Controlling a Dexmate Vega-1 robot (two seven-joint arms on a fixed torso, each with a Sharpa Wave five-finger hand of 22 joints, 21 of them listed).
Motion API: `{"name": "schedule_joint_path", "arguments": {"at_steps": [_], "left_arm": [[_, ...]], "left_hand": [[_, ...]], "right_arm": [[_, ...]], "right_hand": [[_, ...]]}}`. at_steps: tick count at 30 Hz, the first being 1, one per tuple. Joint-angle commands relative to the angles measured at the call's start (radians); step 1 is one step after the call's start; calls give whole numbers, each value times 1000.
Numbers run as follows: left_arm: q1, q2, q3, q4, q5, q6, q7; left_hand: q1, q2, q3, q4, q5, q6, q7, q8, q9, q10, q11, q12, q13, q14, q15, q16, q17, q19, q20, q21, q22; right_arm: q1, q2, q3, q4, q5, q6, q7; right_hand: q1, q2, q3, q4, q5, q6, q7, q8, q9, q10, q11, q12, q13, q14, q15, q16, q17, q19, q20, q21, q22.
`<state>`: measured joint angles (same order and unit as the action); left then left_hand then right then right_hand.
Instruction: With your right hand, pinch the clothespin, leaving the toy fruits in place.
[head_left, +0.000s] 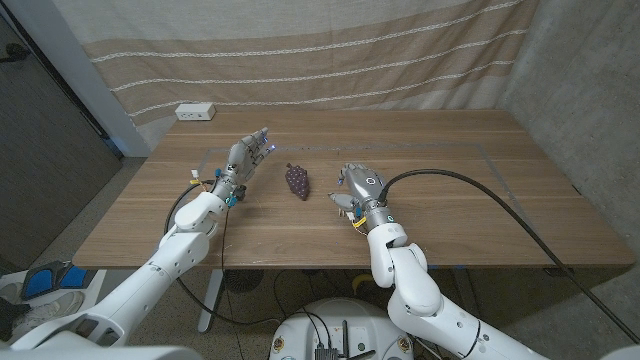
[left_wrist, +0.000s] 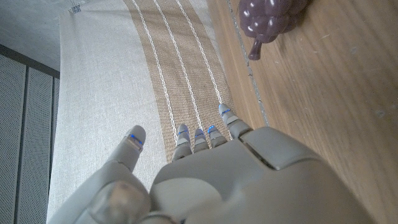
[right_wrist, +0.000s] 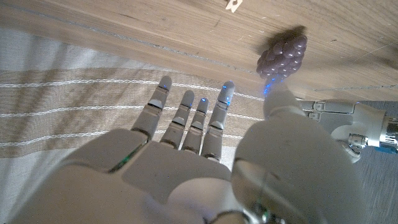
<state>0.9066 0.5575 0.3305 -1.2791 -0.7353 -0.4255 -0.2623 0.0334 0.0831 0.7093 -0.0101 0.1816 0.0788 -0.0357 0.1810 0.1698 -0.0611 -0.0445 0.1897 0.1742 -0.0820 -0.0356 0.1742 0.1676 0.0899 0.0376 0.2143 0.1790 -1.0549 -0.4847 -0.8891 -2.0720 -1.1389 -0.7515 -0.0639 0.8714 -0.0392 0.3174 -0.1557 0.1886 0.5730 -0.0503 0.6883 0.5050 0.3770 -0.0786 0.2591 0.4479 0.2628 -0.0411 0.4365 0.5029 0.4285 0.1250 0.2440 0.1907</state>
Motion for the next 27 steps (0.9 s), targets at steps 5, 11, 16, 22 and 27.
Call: {"name": "schedule_joint_path", "arguments": {"at_steps": [5, 11, 16, 22, 27], "left_arm": [[-5, 4, -2, 6, -3, 0, -10], [-8, 6, -2, 7, -1, 0, -14], [-14, 8, -2, 6, -3, 8, -16], [-29, 7, 5, 19, 2, 10, -27], [-40, 3, 9, 29, 2, 15, -37]], "left_hand": [[-6, 51, 5, 2, 7, 8, -4, 0, 4, 1, -4, 3, 3, 3, -3, 3, 3, 7, -1, -1, 5], [-6, 51, 5, 2, 7, 8, -3, 0, 4, 1, -4, 3, 3, 3, -3, 3, 3, 7, 0, -1, 5], [-6, 51, 5, 2, 7, 8, -3, 0, 4, 1, -4, 3, 3, 3, -2, 3, 3, 7, 0, -1, 5], [-6, 51, 4, 2, 7, 9, -3, 0, 4, 1, -3, 3, 3, 2, -2, 3, 3, 7, 0, -2, 5], [-6, 51, 4, 2, 7, 9, -2, 0, 4, 1, -2, 3, 3, 2, -4, 3, 3, 7, 0, -2, 5]], "right_arm": [[42, 15, -35, 49, -15, -39, 36], [56, 22, -50, 70, -32, -61, 44], [65, 26, -62, 88, -49, -80, 52], [73, 33, -78, 104, -72, -101, 62], [79, 40, -86, 109, -82, -114, 81]], "right_hand": [[6, 6, -2, -1, -1, -8, -1, 11, 1, 6, -4, -1, 8, 4, -36, 4, 4, 8, 0, 1, 4], [7, 6, -5, 0, -1, -9, 0, 14, -2, 6, -2, -1, 10, 4, -36, 4, 4, 8, -1, 1, 4], [7, 5, -7, 0, -1, -8, 1, 18, -3, 7, -4, -1, 12, 5, -35, 4, 4, 9, -1, 1, 4], [8, 6, -9, 1, -1, -12, 2, 21, -4, 7, -3, -2, 14, 5, -37, 3, 4, 8, -2, 1, 4], [8, 3, -11, 1, -1, -15, 1, 23, -4, 1, -5, -5, 15, 5, -38, 3, 4, 8, -1, 0, 4]]}}
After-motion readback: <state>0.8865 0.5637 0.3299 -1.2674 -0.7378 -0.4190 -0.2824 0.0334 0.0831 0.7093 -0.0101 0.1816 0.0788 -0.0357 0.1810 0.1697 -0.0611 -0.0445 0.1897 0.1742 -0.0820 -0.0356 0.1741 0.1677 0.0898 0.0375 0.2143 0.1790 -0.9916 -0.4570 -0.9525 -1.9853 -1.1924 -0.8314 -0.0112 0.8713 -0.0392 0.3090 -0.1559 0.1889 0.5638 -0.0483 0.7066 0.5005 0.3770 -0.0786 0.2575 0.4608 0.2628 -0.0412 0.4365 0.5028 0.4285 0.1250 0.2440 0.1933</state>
